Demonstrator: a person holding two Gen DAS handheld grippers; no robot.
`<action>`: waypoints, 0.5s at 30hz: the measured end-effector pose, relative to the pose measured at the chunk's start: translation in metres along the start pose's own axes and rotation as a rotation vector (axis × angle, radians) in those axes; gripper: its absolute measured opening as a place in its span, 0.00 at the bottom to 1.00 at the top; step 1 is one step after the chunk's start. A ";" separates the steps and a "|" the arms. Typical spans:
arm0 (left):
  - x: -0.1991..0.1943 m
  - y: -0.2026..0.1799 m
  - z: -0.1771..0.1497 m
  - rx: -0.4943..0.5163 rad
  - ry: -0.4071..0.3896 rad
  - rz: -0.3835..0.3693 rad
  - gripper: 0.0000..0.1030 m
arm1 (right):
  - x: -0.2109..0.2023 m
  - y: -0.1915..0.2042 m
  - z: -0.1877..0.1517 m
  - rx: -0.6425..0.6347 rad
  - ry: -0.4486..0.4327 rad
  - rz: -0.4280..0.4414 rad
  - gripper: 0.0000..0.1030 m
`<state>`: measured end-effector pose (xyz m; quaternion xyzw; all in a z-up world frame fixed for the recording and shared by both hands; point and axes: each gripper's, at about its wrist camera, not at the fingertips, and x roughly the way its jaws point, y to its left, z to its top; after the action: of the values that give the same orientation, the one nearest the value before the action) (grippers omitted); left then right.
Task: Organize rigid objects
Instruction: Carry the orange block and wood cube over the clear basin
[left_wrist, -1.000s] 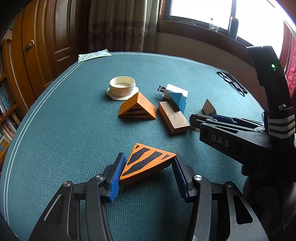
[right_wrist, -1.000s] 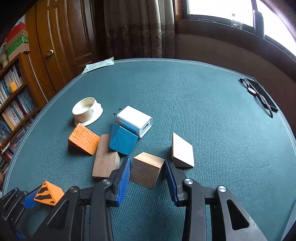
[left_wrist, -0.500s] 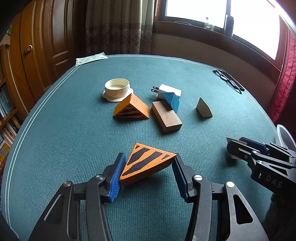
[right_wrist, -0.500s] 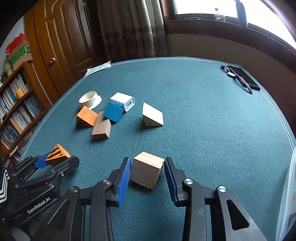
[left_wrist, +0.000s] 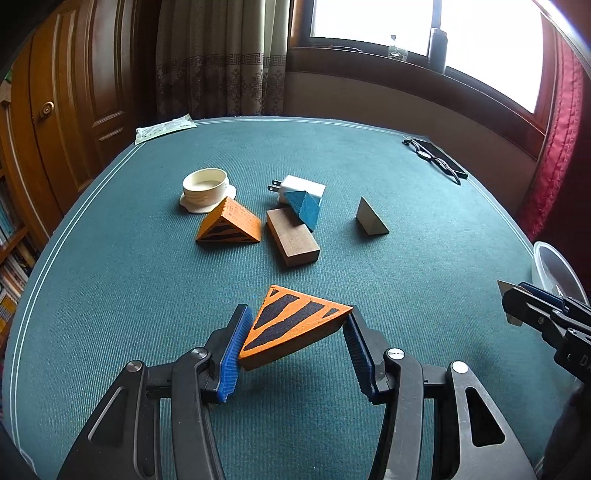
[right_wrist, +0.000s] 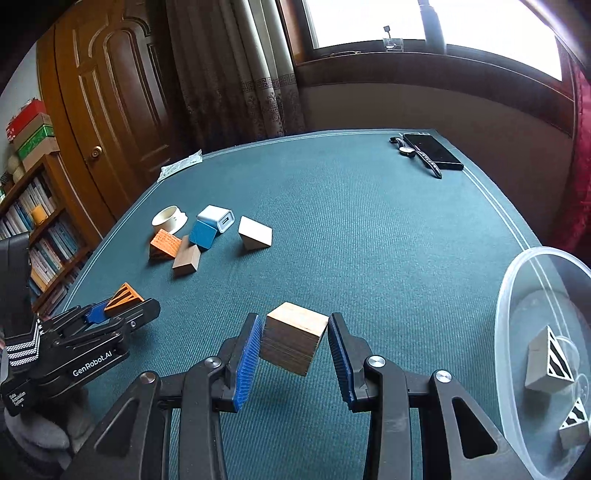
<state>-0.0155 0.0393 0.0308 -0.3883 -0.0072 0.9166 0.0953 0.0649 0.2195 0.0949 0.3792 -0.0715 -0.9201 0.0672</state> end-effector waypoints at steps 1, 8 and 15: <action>-0.001 -0.003 0.001 0.005 -0.002 -0.003 0.51 | -0.003 -0.003 -0.001 0.006 -0.003 -0.003 0.38; -0.006 -0.028 0.006 0.050 -0.010 -0.026 0.51 | -0.034 -0.041 -0.011 0.074 -0.043 -0.054 0.38; -0.013 -0.060 0.011 0.113 -0.023 -0.055 0.51 | -0.059 -0.076 -0.020 0.144 -0.081 -0.105 0.38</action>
<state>-0.0044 0.0966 0.0535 -0.3713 0.0327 0.9170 0.1420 0.1155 0.3034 0.1076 0.3489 -0.1201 -0.9293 -0.0116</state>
